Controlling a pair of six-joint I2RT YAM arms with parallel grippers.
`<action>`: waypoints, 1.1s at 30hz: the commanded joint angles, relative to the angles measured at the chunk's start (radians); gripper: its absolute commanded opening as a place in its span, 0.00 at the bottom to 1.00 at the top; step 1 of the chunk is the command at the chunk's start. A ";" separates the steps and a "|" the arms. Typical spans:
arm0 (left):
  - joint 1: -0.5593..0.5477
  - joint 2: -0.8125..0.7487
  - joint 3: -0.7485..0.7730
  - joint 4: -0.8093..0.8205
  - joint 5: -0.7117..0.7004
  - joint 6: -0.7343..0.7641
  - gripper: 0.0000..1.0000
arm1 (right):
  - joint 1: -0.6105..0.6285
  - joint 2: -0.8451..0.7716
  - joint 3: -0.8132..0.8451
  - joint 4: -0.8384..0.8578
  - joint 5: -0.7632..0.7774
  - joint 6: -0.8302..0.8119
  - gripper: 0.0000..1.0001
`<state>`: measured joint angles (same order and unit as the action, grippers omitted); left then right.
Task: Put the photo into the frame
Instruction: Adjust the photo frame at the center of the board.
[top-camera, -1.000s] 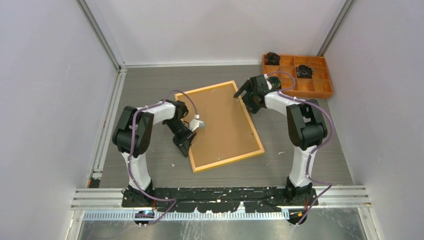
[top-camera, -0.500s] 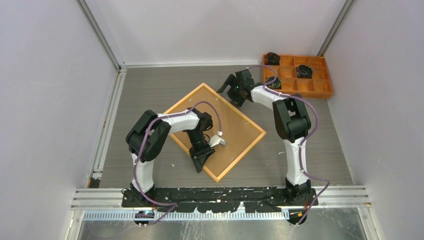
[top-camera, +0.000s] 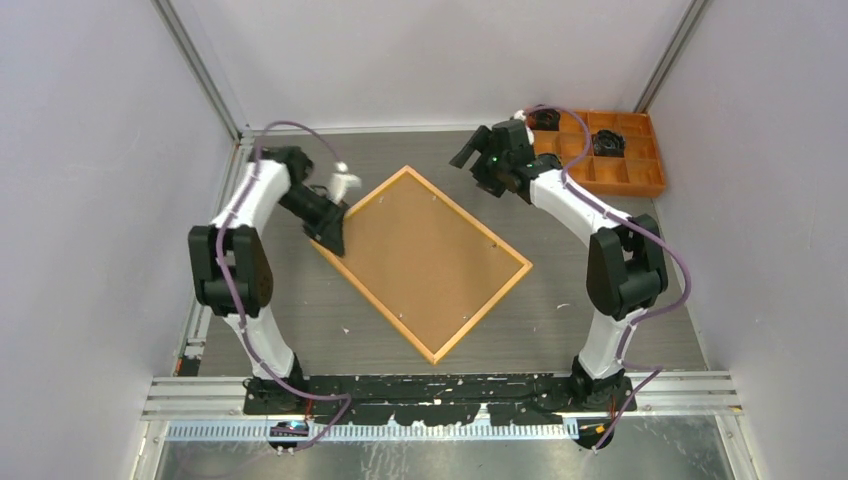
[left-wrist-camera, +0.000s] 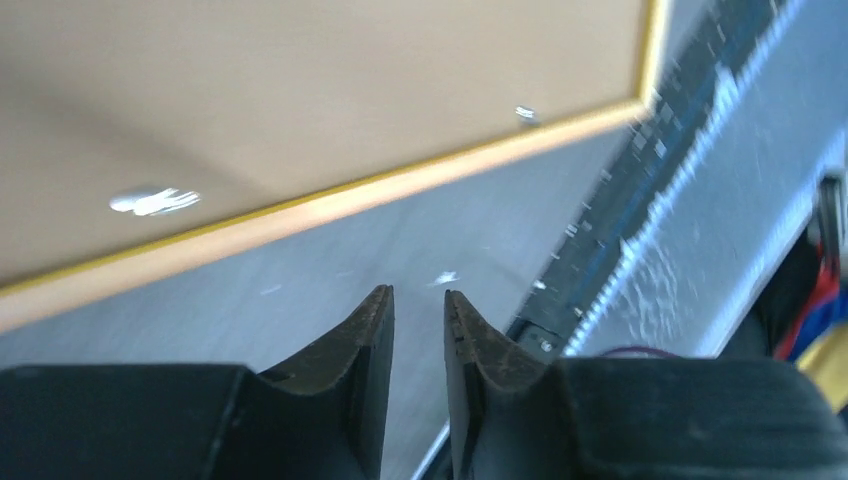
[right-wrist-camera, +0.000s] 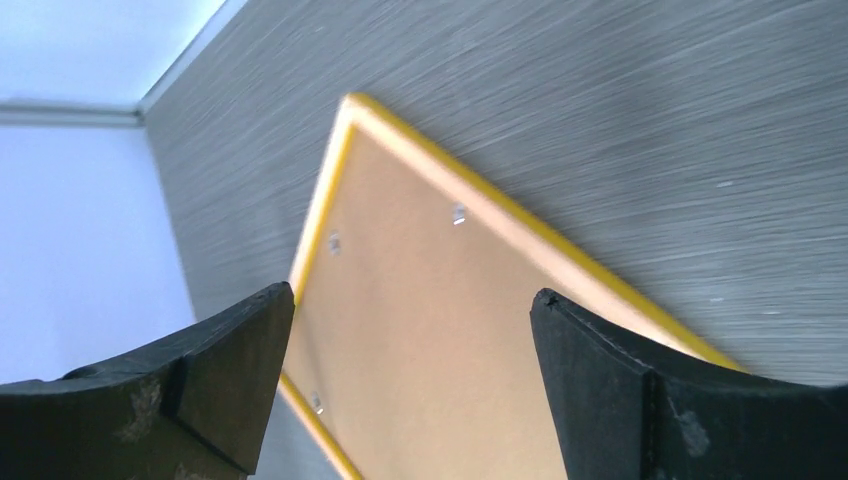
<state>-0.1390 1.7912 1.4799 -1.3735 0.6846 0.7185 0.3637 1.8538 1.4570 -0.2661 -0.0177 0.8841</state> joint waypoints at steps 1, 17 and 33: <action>0.251 0.174 0.189 -0.003 -0.020 -0.053 0.23 | 0.114 -0.027 -0.017 0.071 -0.022 0.013 0.89; 0.375 0.484 0.408 0.056 0.042 -0.165 0.17 | 0.474 0.322 0.273 0.137 -0.143 0.059 0.78; 0.375 0.509 0.385 0.065 0.027 -0.150 0.05 | 0.535 0.505 0.415 0.153 -0.187 0.124 0.74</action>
<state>0.2314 2.2974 1.8534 -1.3022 0.6994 0.5568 0.8902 2.3440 1.8130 -0.1547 -0.1867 0.9810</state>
